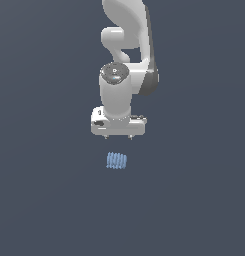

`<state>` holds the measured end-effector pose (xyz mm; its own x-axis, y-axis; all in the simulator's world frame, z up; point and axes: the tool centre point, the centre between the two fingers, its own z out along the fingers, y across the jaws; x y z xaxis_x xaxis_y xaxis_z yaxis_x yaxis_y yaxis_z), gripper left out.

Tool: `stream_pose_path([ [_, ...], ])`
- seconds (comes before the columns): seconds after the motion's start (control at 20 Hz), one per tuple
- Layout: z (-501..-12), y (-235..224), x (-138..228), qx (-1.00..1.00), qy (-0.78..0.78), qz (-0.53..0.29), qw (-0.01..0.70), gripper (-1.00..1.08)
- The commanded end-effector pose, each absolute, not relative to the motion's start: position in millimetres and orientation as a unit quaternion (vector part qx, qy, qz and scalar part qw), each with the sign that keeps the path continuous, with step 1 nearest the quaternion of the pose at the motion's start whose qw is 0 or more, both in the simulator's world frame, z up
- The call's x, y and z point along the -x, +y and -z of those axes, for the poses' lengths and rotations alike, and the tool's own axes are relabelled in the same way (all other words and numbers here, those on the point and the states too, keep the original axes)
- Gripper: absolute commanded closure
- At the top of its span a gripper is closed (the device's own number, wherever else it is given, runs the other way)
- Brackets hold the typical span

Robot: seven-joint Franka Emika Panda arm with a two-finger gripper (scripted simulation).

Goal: Pick up the object and move it to a goal position.

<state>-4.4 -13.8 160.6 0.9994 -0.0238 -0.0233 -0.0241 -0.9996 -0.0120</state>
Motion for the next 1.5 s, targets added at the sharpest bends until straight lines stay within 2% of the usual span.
stream_pose_path([
  [0.0,-161,-14,4,1.0,0.012,-0.012,0.006,-0.92],
  [1.45,-163,-5,-4,0.997,-0.083,-0.001,0.004,-0.92],
])
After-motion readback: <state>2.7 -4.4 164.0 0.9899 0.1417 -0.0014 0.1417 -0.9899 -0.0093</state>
